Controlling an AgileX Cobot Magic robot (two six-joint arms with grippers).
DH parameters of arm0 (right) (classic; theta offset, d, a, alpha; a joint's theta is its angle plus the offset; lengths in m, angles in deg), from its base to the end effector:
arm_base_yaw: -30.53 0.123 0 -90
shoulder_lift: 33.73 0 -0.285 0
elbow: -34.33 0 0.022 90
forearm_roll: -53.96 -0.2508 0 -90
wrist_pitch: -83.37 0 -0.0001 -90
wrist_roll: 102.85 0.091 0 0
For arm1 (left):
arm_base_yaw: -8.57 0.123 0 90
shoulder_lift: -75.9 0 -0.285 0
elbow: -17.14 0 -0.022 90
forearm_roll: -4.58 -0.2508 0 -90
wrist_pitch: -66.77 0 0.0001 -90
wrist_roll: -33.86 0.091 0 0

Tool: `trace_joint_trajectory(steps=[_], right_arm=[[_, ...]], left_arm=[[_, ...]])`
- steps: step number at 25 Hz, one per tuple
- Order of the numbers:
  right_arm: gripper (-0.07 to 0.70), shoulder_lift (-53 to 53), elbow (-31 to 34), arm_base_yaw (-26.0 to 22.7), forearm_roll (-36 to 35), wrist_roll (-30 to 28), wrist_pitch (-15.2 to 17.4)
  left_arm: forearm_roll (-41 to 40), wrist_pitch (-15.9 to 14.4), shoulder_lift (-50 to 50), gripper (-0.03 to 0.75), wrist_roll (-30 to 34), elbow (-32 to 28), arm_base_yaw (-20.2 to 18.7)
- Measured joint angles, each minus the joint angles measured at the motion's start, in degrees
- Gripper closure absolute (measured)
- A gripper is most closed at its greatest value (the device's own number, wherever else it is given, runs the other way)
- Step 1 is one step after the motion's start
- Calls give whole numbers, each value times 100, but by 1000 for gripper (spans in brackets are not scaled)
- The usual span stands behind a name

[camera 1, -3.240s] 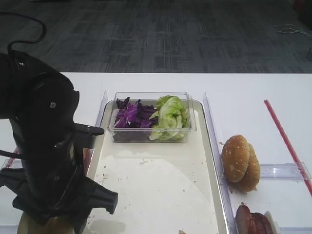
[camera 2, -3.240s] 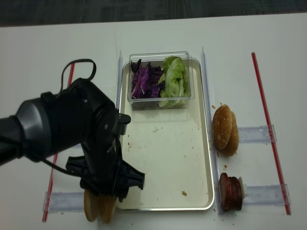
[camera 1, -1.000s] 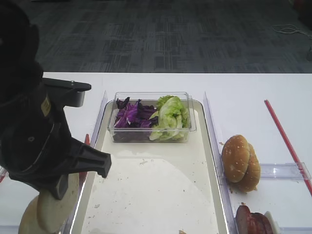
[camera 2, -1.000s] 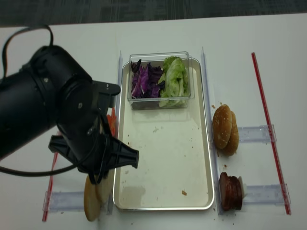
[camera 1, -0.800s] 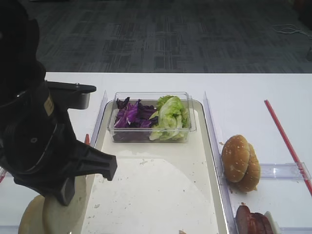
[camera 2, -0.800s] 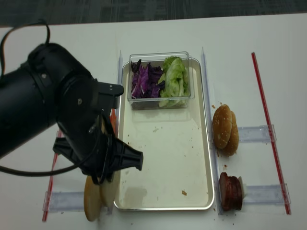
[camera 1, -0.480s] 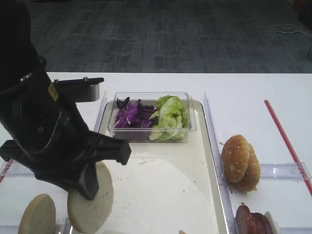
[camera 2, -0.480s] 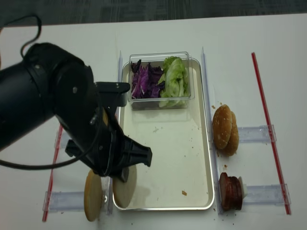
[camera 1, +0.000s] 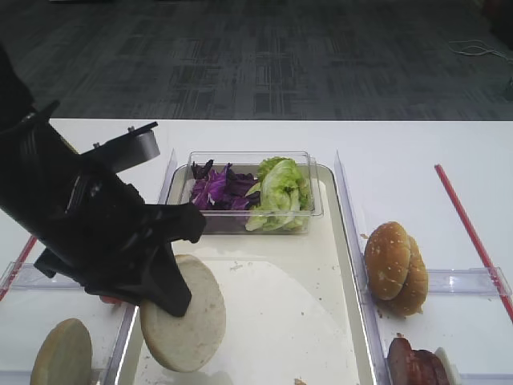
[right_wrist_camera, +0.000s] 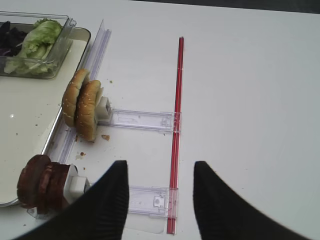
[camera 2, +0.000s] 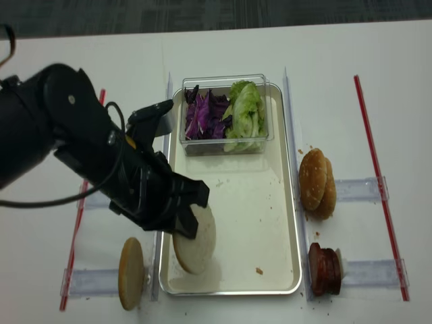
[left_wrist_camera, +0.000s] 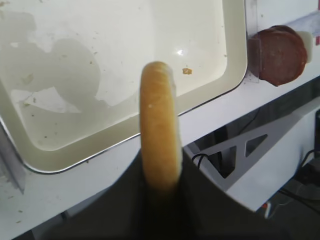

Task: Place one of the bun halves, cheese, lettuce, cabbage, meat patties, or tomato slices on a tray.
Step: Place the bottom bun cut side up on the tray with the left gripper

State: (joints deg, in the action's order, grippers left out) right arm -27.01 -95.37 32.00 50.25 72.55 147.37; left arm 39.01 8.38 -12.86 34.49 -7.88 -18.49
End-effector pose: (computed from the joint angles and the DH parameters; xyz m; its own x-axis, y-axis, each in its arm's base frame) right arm -0.0069 0.0051 0.2645 -0.5099 -0.0649 -0.8578 -0.1020 0.9947 -0.0146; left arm 0.2027 -0.1528 0.2492 -0.9821 0.1791 -0.0579 0.1830 0.8363 -0.5168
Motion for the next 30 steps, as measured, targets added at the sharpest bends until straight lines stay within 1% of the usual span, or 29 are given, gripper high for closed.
trace_joint_trajectory(steps=[4, 8, 12, 16, 19, 23, 27, 30], right_arm=[[307, 0, 0, 0, 0, 0, 0], [307, 0, 0, 0, 0, 0, 0], [307, 0, 0, 0, 0, 0, 0], [307, 0, 0, 0, 0, 0, 0], [307, 0, 0, 0, 0, 0, 0], [307, 0, 0, 0, 0, 0, 0], [307, 0, 0, 0, 0, 0, 0], [307, 0, 0, 0, 0, 10, 0]], left_arm=[[681, 165, -328, 617, 842, -203, 162], [1460, 329, -774, 617, 1673, -203, 162], [2076, 457, -1268, 617, 2327, -203, 162], [2521, 503, -1670, 617, 2799, -203, 162], [2781, 657, -1883, 617, 3004, -203, 162], [2911, 1077, -1935, 617, 3094, -203, 162], [2936, 1183, -2054, 617, 3094, -203, 187], [2964, 1208, -2210, 617, 3106, -203, 211]])
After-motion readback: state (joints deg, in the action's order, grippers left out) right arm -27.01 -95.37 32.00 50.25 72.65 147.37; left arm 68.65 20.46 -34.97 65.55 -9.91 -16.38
